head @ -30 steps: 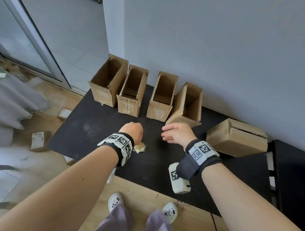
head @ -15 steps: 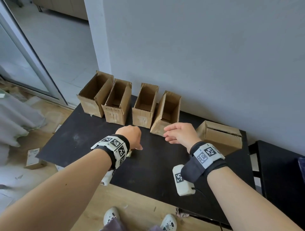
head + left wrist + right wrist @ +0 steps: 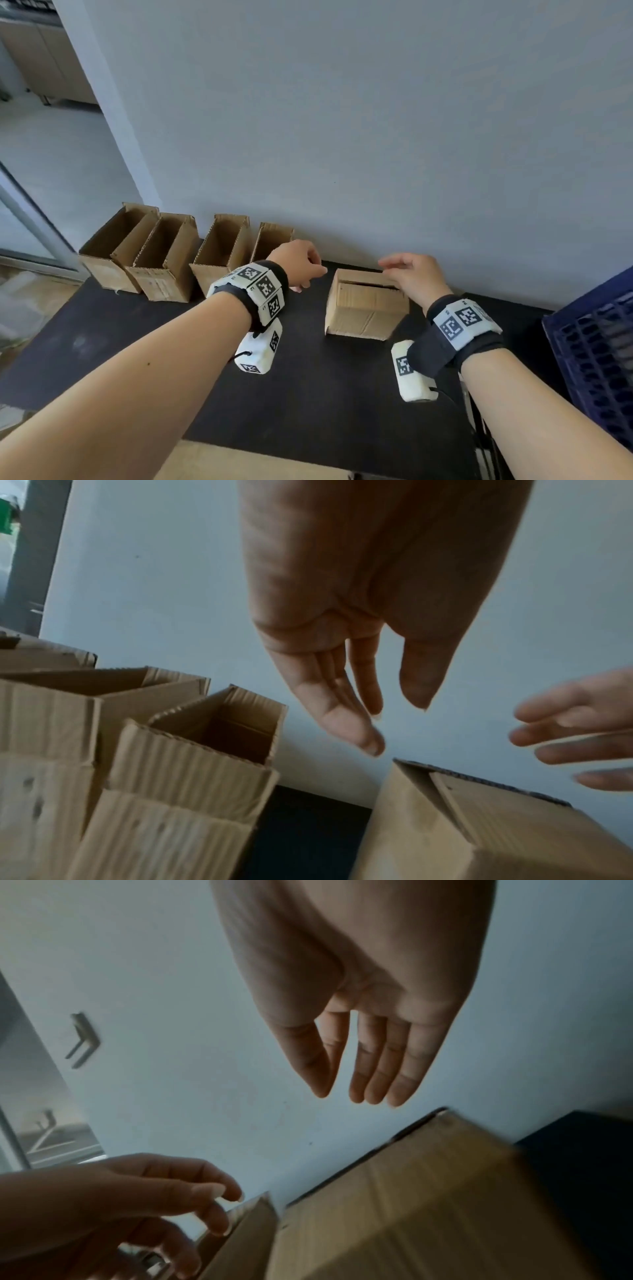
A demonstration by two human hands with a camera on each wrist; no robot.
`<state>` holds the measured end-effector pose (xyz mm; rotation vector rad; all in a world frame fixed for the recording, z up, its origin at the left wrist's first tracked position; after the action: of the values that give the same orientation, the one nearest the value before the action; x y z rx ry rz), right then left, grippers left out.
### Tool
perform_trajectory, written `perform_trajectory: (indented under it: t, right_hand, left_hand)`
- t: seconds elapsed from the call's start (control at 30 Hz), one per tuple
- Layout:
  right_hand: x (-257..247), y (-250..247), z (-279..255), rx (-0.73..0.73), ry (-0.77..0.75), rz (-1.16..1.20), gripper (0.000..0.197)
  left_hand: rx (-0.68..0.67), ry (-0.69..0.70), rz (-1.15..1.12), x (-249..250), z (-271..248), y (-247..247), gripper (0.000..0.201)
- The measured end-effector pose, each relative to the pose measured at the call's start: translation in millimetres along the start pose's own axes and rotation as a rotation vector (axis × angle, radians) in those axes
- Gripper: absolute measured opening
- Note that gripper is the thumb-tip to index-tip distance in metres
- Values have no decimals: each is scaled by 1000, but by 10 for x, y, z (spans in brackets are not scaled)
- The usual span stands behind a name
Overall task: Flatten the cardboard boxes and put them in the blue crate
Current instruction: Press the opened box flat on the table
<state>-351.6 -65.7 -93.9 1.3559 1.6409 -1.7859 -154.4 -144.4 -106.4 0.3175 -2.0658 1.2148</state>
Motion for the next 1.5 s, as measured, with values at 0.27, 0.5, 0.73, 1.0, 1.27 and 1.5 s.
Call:
perform_trajectory:
  t: [0.27,0.5,0.73,1.0,1.27,1.5]
  right_hand:
    - [660,-483,177,-103,121,-133,40]
    - [825,-359,341,-283,114,-59,67]
    - [819,-201,416,-274,8,-139,59]
    - [766,-234,527,-174,1,-106,28]
    - [690,-243,521,-80,-4,-124,31]
    - [761,-123,393,-240,263,2,59]
  left_hand:
    - [-118,-196,-8,211,251,505,58]
    - [-84,-234,-16,361,383,674,60]
    - [-70,-250,-44,369,441,752,49]
    - [-49,-191,-138,330,491,686,36]
    - [105,-91,-62,324,431,541,30]
    - [331,28,39,386,317,355,34]
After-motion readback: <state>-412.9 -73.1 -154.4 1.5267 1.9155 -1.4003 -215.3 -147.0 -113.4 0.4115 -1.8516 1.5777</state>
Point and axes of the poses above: each hand's wrist, its own z-axis towards the middle knuckle, its own y-axis out of the palm, x = y × z, the point moved 7 cm from there along z, towards the middle knuckle, and after that the axes turned 1 degree about z, right-handed, at the moved point
